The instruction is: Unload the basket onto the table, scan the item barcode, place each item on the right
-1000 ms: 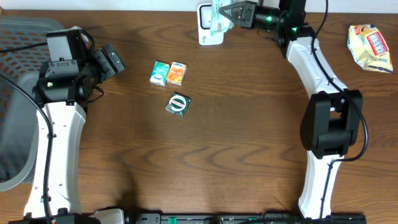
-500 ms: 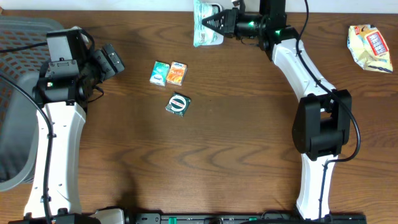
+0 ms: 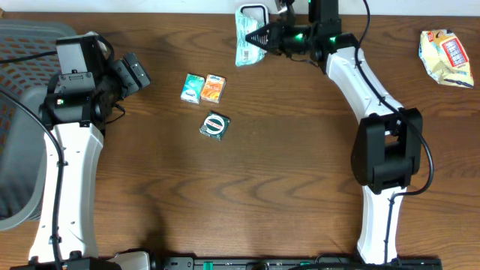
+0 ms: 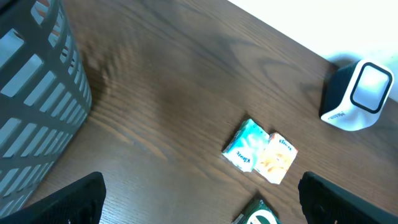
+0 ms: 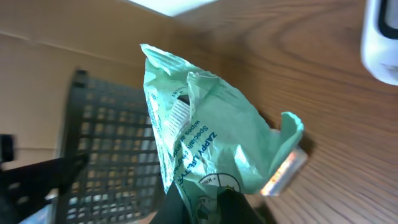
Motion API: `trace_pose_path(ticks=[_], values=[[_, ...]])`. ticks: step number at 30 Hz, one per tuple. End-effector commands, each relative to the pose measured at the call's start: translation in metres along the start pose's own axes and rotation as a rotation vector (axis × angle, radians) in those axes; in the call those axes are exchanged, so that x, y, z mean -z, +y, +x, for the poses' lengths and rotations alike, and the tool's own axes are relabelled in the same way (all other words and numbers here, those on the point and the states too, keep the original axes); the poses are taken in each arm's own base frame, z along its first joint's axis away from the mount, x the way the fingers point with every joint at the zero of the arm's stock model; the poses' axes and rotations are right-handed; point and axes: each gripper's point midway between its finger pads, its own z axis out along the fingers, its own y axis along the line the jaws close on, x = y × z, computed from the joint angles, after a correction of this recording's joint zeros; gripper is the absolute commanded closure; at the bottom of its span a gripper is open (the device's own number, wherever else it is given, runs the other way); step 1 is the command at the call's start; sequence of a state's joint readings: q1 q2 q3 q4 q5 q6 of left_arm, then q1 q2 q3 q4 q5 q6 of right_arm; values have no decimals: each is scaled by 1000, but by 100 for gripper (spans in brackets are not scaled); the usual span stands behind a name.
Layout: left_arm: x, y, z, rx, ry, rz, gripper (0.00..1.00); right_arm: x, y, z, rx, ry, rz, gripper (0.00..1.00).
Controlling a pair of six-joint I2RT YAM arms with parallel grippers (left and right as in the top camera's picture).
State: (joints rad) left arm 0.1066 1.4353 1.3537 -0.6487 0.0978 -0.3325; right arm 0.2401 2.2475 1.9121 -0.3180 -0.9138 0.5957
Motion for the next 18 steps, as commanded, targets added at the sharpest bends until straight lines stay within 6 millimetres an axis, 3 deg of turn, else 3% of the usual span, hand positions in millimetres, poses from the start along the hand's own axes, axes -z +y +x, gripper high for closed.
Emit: trace_pose_path(ticks=[1,9,11,13,18], values=[[0,2,-2,-2,-5,-13,2,1,4,-8,108,-56,111,99],[0,2,-2,-2,-5,-13,2,6,-63,16,142,-42,575,99],[0,2,-2,-2,-5,-13,2,26,-92,21,181,-50,837,99],[0,2,-2,-2,-5,-13,2,47,-107,26,231,-47,1048,99],[0,2,-2,-2,-5,-13,2,91,-114,36,378,6,1434,99]])
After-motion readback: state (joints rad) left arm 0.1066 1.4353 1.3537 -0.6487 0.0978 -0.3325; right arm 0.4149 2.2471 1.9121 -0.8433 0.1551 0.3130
